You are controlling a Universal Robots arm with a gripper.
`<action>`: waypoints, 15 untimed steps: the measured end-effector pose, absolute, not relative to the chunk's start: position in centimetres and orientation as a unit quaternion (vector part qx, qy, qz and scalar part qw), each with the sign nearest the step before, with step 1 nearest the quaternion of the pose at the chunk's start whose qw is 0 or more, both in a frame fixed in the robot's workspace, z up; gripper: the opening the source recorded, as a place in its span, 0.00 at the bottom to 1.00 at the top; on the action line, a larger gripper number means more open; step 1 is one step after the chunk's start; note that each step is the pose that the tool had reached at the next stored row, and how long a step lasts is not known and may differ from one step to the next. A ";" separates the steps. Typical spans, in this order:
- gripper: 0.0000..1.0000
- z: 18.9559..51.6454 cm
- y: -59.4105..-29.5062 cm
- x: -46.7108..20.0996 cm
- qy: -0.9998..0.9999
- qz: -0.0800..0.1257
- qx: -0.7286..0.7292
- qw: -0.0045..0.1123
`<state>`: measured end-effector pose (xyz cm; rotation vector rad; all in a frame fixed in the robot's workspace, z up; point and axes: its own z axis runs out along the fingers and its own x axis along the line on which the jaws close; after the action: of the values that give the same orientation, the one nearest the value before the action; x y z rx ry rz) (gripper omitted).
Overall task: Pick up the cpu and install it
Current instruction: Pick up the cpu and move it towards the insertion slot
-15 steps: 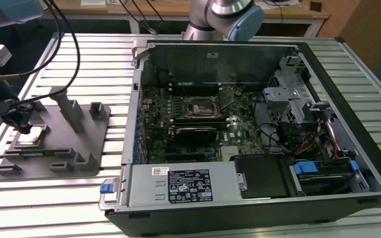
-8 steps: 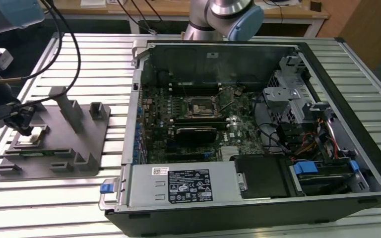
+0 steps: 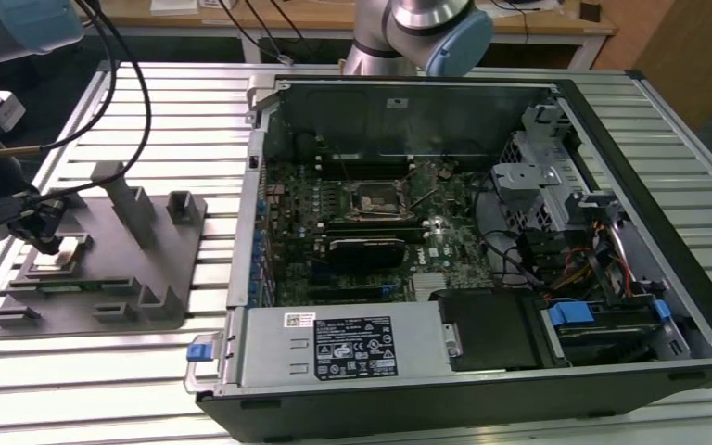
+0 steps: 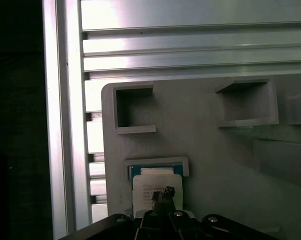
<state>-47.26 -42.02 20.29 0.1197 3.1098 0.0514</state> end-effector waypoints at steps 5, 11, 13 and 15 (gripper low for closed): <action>0.23 20.3 -42.0 -47.3 0.999 0.016 0.038 0.014; 0.47 20.3 -42.0 -47.3 0.999 0.017 0.038 0.014; 0.53 20.3 -42.0 -47.3 0.999 0.017 0.038 0.014; 0.58 20.3 -42.0 -47.3 0.999 0.017 0.038 0.015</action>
<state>-47.26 -42.02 20.28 0.1198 3.1098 0.0514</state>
